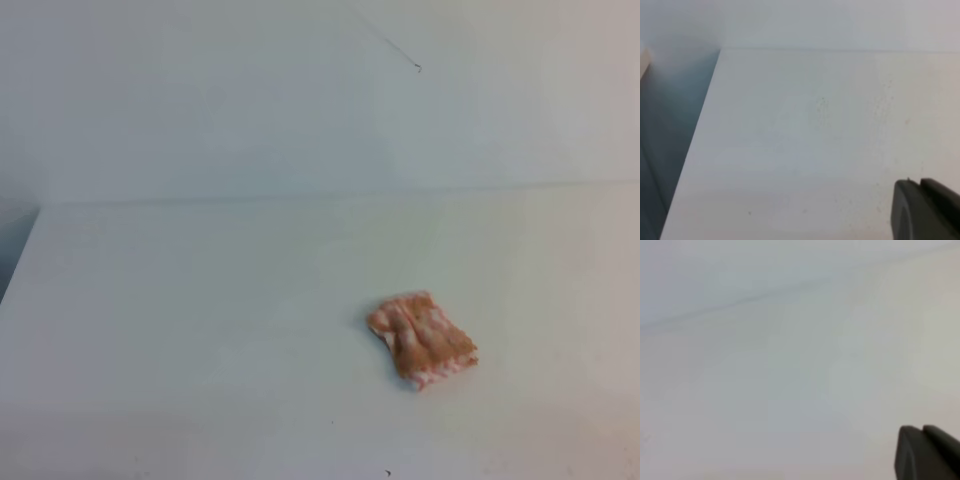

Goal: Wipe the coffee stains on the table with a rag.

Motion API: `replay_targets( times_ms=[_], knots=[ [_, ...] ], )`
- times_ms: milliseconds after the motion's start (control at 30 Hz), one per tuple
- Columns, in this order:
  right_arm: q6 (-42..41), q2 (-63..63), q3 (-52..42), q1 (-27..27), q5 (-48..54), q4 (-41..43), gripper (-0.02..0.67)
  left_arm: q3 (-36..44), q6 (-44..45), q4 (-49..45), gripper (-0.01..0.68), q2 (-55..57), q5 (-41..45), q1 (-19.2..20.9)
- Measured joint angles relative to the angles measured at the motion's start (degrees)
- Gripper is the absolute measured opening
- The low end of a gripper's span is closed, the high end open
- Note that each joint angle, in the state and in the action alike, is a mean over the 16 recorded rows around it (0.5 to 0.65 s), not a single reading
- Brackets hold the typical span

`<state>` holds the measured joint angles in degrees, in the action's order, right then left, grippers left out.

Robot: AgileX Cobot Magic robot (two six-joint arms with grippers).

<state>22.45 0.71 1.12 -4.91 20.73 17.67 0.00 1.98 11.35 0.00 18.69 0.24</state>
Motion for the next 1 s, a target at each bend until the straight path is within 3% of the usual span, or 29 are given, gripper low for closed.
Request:
replay_targets(
  times_ms=[467,1000],
  knots=[
    [1.2,0.2,-1.7,-6.3,-1.1,-1.2,-0.002,0.0,0.0,0.0,-0.001,0.0,0.0,0.0],
    [1.1,-0.2,-1.4,-6.9,-0.9,-1.3,-0.002,0.0,0.0,0.0,-0.001,0.0,0.0,0.0]
  ],
)
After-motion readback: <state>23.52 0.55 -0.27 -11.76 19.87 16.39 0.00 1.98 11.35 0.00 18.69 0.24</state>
